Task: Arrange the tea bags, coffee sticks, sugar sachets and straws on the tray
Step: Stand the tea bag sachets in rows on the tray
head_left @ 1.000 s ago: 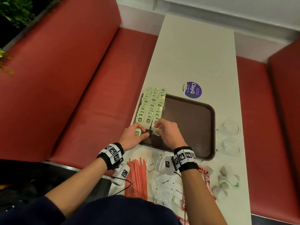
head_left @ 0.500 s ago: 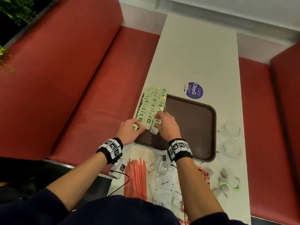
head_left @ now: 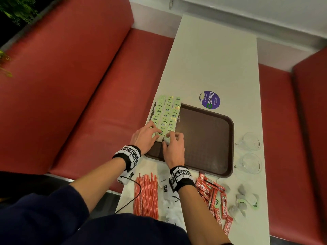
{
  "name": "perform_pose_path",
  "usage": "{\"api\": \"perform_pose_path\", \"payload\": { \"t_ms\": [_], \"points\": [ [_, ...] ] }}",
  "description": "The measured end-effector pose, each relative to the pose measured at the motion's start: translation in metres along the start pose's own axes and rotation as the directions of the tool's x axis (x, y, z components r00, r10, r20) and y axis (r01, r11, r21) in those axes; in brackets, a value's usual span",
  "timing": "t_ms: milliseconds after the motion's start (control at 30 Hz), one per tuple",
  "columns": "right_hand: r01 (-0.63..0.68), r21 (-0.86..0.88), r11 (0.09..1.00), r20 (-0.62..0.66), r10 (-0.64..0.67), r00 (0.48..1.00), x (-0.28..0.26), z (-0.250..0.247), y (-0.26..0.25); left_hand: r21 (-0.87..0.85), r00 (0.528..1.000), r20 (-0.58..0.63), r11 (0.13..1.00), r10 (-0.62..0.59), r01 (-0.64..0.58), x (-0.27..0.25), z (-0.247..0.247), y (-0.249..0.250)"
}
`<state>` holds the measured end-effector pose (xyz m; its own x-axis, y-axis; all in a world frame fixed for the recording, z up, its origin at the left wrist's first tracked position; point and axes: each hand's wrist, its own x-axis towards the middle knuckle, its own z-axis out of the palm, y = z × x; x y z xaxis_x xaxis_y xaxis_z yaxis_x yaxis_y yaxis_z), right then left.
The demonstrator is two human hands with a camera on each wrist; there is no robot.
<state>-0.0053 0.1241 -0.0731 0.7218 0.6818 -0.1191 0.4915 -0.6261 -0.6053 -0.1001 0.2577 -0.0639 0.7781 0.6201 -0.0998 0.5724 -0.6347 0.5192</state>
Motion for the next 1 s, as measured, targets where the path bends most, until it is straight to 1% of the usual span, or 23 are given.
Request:
{"api": "perform_pose_path", "payload": {
  "t_ms": [100,233,300,433,533,600,667,733,800,867,900,933,1000],
  "points": [
    [0.007,0.002,1.0,-0.002,-0.007,1.0,0.003,0.001,0.002,0.073,0.998,0.042,0.996,0.042,-0.045,0.003,0.004,0.0],
    [-0.025,0.066,0.997,-0.028,0.027,0.999,0.006,0.002,0.005,0.126,0.993,0.084,0.987,0.086,-0.096,0.007,0.007,-0.001],
    [-0.054,0.09,0.994,-0.031,0.057,0.998,0.008,0.002,0.005,0.141,0.993,0.083,0.985,0.086,-0.097,0.01,0.007,-0.001],
    [-0.057,0.101,0.993,-0.039,0.061,0.997,0.014,0.004,0.006,0.149,0.993,0.089,0.985,0.075,-0.087,0.013,0.008,-0.002],
    [-0.067,0.073,0.995,-0.032,0.07,0.997,0.015,0.002,0.005,0.131,0.994,0.094,0.989,0.062,-0.074,0.013,0.007,0.0],
    [-0.06,0.06,0.996,-0.038,0.063,0.997,0.014,-0.002,0.003,0.063,0.996,0.081,0.997,0.04,-0.045,0.011,0.005,0.003],
    [-0.041,0.08,0.996,-0.083,0.048,0.995,0.011,-0.012,0.001,-0.087,0.998,0.056,0.996,-0.008,0.013,0.008,0.0,0.007],
    [-0.023,0.178,0.984,-0.125,0.046,0.991,0.005,-0.028,-0.003,-0.282,0.996,0.07,0.956,-0.063,0.08,0.001,-0.009,0.018],
    [-0.036,0.341,0.939,-0.12,0.082,0.989,-0.008,-0.051,-0.01,-0.4,0.985,0.15,0.906,-0.083,0.137,-0.011,-0.022,0.034],
    [-0.069,0.495,0.866,-0.057,0.112,0.992,-0.026,-0.077,-0.019,-0.472,0.975,0.213,0.868,-0.059,0.156,-0.026,-0.031,0.047],
    [-0.083,0.55,0.831,-0.004,0.102,0.995,-0.037,-0.089,-0.024,-0.515,0.97,0.241,0.843,-0.034,0.157,-0.034,-0.035,0.053],
    [-0.096,0.579,0.809,0.057,0.077,0.995,-0.046,-0.098,-0.027,-0.562,0.963,0.269,0.812,-0.001,0.158,-0.042,-0.037,0.058],
    [-0.112,0.584,0.804,0.152,0.028,0.988,-0.06,-0.107,-0.028,-0.645,0.945,0.32,0.747,0.071,0.162,-0.057,-0.037,0.067]
  ]
}}
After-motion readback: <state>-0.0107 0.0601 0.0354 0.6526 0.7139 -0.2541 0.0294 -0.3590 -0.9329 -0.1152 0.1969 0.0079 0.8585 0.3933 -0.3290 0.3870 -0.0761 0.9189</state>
